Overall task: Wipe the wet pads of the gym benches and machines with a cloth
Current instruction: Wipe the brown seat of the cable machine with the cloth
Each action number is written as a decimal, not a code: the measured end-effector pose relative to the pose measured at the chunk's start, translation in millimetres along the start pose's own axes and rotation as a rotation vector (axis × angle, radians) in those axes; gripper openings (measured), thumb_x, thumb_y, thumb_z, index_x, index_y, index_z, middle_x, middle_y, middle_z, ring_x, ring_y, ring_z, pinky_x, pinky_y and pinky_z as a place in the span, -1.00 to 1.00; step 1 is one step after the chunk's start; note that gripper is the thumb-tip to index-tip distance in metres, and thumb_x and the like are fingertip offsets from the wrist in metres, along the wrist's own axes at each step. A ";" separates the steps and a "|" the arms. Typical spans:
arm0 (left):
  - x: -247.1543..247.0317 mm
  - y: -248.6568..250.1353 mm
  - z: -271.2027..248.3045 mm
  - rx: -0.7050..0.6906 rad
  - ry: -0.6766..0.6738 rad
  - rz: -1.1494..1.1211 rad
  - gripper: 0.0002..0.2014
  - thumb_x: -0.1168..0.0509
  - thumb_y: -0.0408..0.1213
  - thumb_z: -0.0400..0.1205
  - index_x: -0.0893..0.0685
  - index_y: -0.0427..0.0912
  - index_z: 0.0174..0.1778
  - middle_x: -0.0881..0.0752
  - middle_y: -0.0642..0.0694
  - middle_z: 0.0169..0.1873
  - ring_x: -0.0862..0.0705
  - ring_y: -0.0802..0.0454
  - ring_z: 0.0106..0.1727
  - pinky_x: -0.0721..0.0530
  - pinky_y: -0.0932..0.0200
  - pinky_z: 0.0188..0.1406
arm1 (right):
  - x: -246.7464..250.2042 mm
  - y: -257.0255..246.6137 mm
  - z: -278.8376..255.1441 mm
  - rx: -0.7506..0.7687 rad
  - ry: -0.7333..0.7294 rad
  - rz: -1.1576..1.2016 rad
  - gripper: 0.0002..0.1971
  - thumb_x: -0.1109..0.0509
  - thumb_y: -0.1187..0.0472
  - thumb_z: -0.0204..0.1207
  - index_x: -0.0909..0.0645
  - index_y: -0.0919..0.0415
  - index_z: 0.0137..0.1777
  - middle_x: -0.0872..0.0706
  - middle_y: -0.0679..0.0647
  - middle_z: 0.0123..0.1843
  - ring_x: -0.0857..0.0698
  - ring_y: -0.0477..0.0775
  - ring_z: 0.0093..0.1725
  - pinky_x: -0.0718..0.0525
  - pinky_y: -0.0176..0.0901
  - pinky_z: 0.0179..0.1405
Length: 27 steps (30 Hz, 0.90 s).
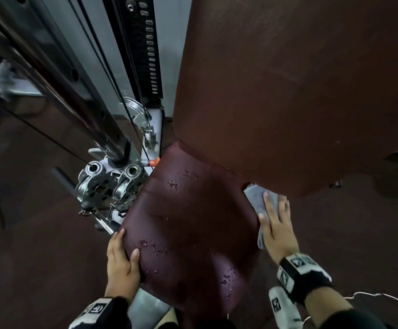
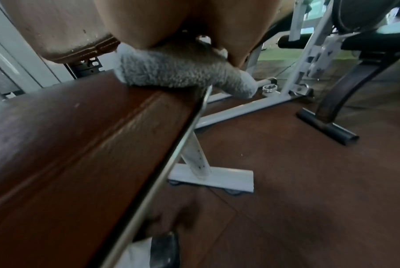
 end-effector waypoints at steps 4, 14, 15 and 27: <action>-1.1 -2.0 0.1 -0.001 0.011 0.021 -0.16 -0.03 0.13 0.45 -0.32 -0.43 0.53 -0.33 -0.45 0.49 -0.27 -0.38 0.53 -0.14 -0.10 0.54 | -22.1 -5.2 -43.5 0.176 -0.028 -0.124 -0.49 0.21 -0.22 0.66 0.11 -0.37 0.62 0.25 -0.09 0.70 0.17 0.22 0.67 -0.12 0.21 0.57; -1.4 -1.8 -1.2 0.016 0.019 -0.041 -0.16 -0.04 0.17 0.45 -0.28 -0.34 0.57 -0.27 -0.35 0.53 -0.22 -0.23 0.56 -0.10 0.03 0.53 | -23.0 -91.2 29.2 0.432 -0.127 -0.491 -0.50 0.03 -0.17 0.65 -0.07 -0.38 0.59 -0.12 -0.08 0.69 -0.15 0.26 0.64 -0.13 0.24 0.57; -1.5 -1.2 -1.7 0.015 0.019 -0.047 -0.16 -0.04 0.17 0.45 -0.28 -0.33 0.57 -0.26 -0.34 0.53 -0.22 -0.21 0.56 -0.09 0.05 0.53 | -15.2 -90.5 42.8 0.378 -0.118 -0.493 -0.51 0.07 -0.20 0.65 0.05 -0.45 0.57 -0.07 -0.09 0.70 -0.20 0.24 0.62 -0.15 0.20 0.56; -2.6 1.1 -2.7 0.000 0.021 -0.106 -0.16 -0.05 0.15 0.45 -0.25 -0.35 0.57 -0.22 -0.34 0.54 -0.16 -0.19 0.58 -0.06 0.10 0.54 | 1.2 -12.4 3.4 0.006 -0.097 -0.179 -0.49 0.09 -0.19 0.67 0.19 -0.37 0.57 0.09 0.04 0.71 0.14 0.26 0.66 0.06 0.18 0.61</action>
Point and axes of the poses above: each hand's wrist, its own z-axis towards the middle knuckle, its own x-axis out of the back of the hand, y = z × x, the point moved 5 cm from there along z, towards the middle knuckle
